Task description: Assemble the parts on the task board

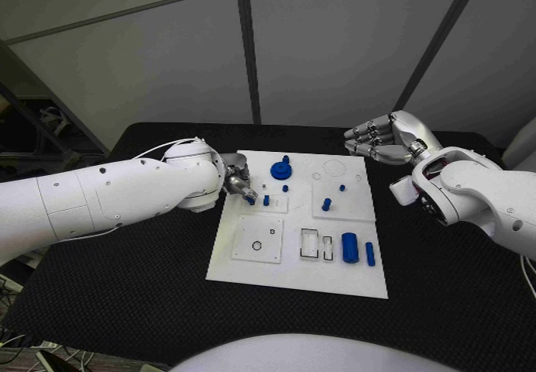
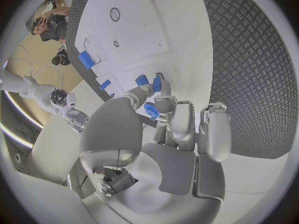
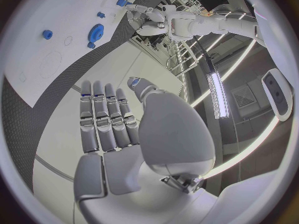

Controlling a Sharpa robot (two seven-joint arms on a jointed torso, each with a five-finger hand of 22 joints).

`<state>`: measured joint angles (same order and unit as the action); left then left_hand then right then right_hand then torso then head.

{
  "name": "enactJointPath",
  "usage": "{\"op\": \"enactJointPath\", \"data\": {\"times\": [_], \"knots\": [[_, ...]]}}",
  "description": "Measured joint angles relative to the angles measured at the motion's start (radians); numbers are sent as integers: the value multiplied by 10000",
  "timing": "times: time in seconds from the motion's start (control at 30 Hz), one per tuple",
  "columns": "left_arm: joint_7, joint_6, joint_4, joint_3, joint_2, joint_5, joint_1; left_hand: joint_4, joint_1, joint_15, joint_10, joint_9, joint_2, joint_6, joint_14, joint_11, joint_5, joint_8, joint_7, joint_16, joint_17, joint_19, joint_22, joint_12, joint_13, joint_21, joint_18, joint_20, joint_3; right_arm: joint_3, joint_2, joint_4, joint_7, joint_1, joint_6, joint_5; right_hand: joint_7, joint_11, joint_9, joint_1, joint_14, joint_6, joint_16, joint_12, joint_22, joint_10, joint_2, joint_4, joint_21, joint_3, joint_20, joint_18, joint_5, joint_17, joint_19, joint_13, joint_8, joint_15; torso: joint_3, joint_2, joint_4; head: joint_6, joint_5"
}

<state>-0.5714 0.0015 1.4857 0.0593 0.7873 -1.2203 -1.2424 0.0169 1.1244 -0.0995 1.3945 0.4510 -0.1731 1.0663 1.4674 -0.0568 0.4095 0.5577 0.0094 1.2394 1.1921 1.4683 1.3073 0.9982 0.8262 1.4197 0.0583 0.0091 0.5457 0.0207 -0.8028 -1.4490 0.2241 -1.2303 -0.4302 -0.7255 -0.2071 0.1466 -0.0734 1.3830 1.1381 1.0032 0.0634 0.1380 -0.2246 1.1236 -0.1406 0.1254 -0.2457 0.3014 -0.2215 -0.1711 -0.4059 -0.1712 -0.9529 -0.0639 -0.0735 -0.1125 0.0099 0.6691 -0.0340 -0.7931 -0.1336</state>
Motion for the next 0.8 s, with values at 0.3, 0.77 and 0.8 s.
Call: {"op": "enactJointPath", "data": {"times": [0.3, 0.77, 0.8], "knots": [[-1, -21, -145, -1, -135, -292, 64, 0, 0, -20, 1, -1, 0, 0, -22, 1, -8, 0, 0, 0, 0, 0, 0, 0, 8, 0, 0, 0, 0, 0, -2, -4, 0, 0, 4, 0, 0, 0, 0, 0, 0, 0, 0, 0, 20, 0, 0, 0, 0, 0, 0, 1, 0, 12, 0, 0, 0, 0, -6, 3, -5, -6, -2], [17, 63, -154, -17, -172, -445, 69, 0, -1, -5, 11, -1, 1, 1, -36, 18, 5, 0, 1, 0, -1, 0, 0, 0, 7, -1, 1, 0, 0, 0, -2, -4, -1, 0, 15, 0, 0, 0, 0, 0, 0, 0, 0, 0, 19, 0, 0, 0, 0, 0, 0, 1, 0, 12, 1, 0, 0, 0, -6, 3, -5, -38, 31], [18, 73, -154, -18, -173, -452, 69, 0, -1, -5, 11, -1, 1, 1, -36, 18, 5, 0, 1, 0, -1, 0, 0, 0, 7, -1, 0, 0, 0, 0, -2, -4, -1, 0, 16, 0, 0, 0, 0, 0, 0, 0, 0, 0, 18, 0, 0, 0, 0, 0, 0, 1, 0, 11, 0, 0, 0, 0, -6, 3, -5, -39, 31]]}}
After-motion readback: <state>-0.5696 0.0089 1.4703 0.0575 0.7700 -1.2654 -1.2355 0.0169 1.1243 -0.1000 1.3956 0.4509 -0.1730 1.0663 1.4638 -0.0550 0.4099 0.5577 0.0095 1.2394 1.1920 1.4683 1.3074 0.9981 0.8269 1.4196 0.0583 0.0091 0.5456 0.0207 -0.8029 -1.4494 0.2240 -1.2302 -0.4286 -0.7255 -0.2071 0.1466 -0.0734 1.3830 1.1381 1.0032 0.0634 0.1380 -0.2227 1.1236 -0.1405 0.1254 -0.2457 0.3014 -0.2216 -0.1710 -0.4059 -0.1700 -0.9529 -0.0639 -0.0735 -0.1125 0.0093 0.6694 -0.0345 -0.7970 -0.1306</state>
